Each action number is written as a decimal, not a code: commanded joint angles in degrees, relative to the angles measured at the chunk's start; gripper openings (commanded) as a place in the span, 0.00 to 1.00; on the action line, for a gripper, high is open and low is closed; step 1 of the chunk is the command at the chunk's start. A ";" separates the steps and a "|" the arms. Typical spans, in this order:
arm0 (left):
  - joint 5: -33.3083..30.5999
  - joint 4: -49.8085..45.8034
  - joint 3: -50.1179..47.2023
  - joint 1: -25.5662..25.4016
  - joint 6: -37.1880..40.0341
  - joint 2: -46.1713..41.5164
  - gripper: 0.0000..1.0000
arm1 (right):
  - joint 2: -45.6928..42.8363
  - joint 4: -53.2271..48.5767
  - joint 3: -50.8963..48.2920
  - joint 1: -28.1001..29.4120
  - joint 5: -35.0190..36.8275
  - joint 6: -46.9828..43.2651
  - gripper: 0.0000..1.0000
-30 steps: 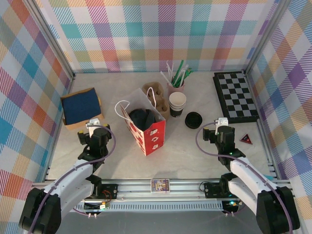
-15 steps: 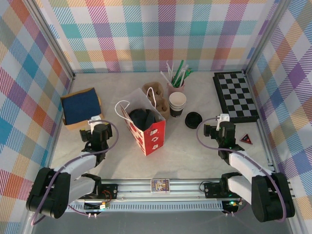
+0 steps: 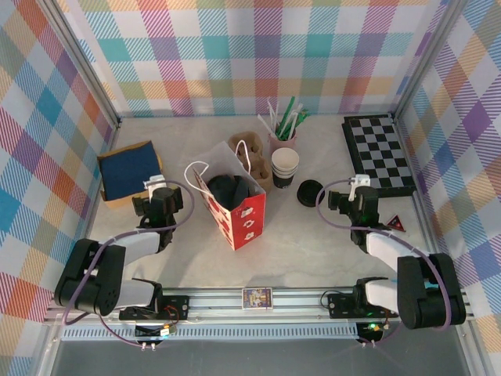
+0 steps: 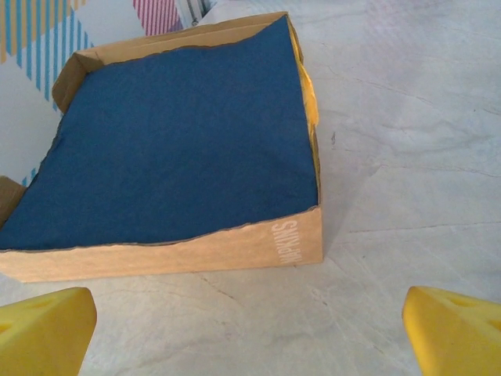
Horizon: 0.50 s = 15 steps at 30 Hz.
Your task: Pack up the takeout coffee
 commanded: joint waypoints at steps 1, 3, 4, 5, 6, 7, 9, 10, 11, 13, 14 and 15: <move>0.41 4.22 1.90 0.83 0.63 1.47 1.00 | 1.83 4.48 1.95 -0.57 -1.15 -0.68 1.00; 0.42 4.79 2.29 1.00 0.79 2.43 1.00 | 3.20 5.51 2.49 -0.77 -1.28 -0.64 0.99; 0.42 5.22 2.43 1.07 0.80 2.76 1.00 | 3.72 6.14 2.68 -0.95 -1.29 -0.55 0.99; 0.37 5.55 2.57 1.16 0.78 3.07 1.00 | 4.27 6.60 2.90 -0.99 -1.28 -0.55 0.99; 0.24 5.96 2.58 1.31 0.75 3.32 1.00 | 4.69 7.18 3.03 -1.05 -1.25 -0.55 0.99; -0.07 6.38 2.58 1.42 0.72 3.55 1.00 | 5.13 7.83 3.04 -1.18 -1.38 -0.49 0.99; -1.45 6.47 2.64 1.60 0.32 3.66 1.00 | 5.97 8.46 3.47 -1.12 -1.71 -0.58 0.99; -1.76 6.77 2.33 1.69 0.26 3.49 1.00 | 6.48 9.19 3.56 -1.15 -1.66 -0.50 0.99; -1.84 7.19 2.01 1.79 0.37 3.33 1.00 | 6.82 9.76 3.63 -1.23 -1.31 -0.34 0.99; -1.90 8.16 1.55 2.12 0.75 3.17 1.00 | 7.73 10.93 3.91 -1.21 -0.24 -0.05 1.00; -2.10 8.37 1.57 2.38 0.78 3.16 1.00 | 8.09 11.02 3.99 -1.29 0.15 0.11 0.99; -2.11 8.56 1.53 2.63 0.84 3.25 1.00 | 8.52 11.00 4.08 -1.57 0.51 0.36 0.99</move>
